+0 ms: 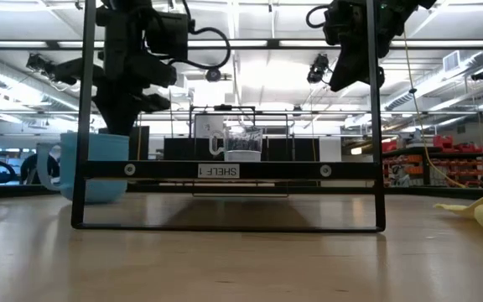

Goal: Stack small to large cups/mugs on shelf
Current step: Put the blue mug on the shelf

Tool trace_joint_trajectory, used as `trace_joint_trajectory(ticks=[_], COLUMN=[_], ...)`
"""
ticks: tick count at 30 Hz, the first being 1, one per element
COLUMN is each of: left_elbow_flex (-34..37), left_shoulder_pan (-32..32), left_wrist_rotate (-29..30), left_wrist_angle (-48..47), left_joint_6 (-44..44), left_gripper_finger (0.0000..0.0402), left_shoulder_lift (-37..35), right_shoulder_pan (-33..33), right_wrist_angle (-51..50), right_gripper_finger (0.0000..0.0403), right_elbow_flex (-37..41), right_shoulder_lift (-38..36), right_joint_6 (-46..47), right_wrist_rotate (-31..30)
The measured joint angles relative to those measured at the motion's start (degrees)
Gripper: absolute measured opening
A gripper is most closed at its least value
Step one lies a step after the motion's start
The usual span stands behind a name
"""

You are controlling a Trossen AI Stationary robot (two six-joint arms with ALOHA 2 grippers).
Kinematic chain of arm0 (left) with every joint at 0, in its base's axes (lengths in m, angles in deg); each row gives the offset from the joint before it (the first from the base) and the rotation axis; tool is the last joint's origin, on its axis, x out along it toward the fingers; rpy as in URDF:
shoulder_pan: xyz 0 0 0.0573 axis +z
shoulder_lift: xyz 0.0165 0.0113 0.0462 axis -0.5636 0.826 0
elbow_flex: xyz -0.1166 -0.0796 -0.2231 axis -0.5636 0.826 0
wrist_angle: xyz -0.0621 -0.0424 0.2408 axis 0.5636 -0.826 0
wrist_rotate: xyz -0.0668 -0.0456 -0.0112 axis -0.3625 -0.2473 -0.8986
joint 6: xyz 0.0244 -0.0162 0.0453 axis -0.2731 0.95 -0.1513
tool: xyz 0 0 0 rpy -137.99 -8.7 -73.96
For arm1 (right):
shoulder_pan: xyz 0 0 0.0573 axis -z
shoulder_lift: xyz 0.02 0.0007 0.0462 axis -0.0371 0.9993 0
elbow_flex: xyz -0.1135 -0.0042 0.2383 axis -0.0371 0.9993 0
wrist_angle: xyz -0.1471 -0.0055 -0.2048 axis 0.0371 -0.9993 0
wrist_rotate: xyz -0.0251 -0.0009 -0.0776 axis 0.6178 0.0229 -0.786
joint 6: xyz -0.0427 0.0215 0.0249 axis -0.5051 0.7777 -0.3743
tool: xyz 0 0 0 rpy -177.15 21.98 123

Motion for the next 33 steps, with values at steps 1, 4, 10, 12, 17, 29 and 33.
trace_joint_trajectory(ticks=[1,4,10,12,17,29,33], left_elbow_flex=[0.0,0.0,0.0,-0.2,-2.9,-15.0,-16.0], left_shoulder_pan=[0.0,0.0,0.0,0.0,0.0,1.5,-1.0], left_wrist_rotate=[0.0,0.0,0.0,0.0,0.0,6.0,6.5], left_wrist_angle=[0.1,0.0,0.1,0.0,-0.1,-20.9,-27.7], left_joint_6=[0.7,3.5,8.5,9.4,11.1,50.9,77.5], left_gripper_finger=[0.0015,0.0016,0.0044,0.0055,0.0081,0.0104,0.0086], left_shoulder_lift=[0.0,0.0,0.0,0.0,0.0,-0.5,-3.4], right_shoulder_pan=[0.0,0.0,0.0,0.0,0.0,0.0,0.0], right_wrist_angle=[0.0,0.0,0.0,0.0,0.1,-0.2,-0.3], right_gripper_finger=[0.0056,0.0056,0.0056,0.0056,0.0056,0.0056,0.0056], right_elbow_flex=[0.0,0.0,0.0,0.0,0.0,0.0,0.0], right_shoulder_lift=[0.0,0.0,0.0,0.0,0.0,0.0,0.0], right_joint_6=[0.0,0.0,0.0,0.0,0.1,1.3,3.3], right_wrist_rotate=[0.0,0.0,0.0,0.0,0.0,0.0,0.0])
